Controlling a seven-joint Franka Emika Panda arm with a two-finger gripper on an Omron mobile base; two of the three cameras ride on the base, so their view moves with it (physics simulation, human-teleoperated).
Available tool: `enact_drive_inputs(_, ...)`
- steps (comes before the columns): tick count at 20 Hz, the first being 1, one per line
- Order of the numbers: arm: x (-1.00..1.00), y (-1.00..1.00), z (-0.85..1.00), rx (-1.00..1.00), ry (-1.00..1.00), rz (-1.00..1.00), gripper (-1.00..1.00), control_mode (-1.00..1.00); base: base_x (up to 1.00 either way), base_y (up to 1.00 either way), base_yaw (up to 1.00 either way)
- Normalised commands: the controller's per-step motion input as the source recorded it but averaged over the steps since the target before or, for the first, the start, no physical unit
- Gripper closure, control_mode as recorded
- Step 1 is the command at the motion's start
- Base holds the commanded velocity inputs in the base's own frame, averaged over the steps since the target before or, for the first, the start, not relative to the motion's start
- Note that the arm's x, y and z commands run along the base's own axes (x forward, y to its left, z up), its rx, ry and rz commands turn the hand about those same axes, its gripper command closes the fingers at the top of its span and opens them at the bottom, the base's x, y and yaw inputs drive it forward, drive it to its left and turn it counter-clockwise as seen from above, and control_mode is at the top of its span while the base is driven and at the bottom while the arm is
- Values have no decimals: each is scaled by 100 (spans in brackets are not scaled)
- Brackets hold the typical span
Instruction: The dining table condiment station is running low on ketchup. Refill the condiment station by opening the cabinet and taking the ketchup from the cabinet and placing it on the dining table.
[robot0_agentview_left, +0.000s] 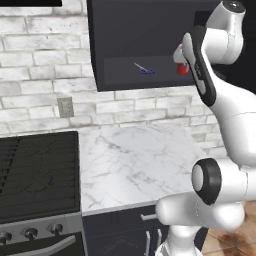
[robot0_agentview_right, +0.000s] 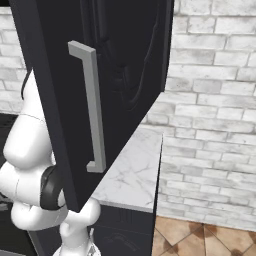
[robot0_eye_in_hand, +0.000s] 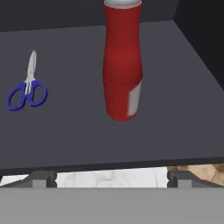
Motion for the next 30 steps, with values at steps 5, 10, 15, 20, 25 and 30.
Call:
enact_drive_inputs(5,30,-3,-12,0,0,0,-100,-100,0,0,0)
enact_drive_inputs(10,28,-1,-9,0,0,0,-100,-100,0,0,0)
enact_drive_inputs(15,27,-2,-5,0,0,0,-100,-100,0,0,0)
enact_drive_inputs(20,21,-6,-4,0,-1,0,-100,-100,0,0,0)
enact_drive_inputs(25,15,-10,-5,0,-3,0,-100,-100,0,0,0)
enact_drive_inputs(30,14,-6,-3,0,-6,0,-100,-100,0,0,0)
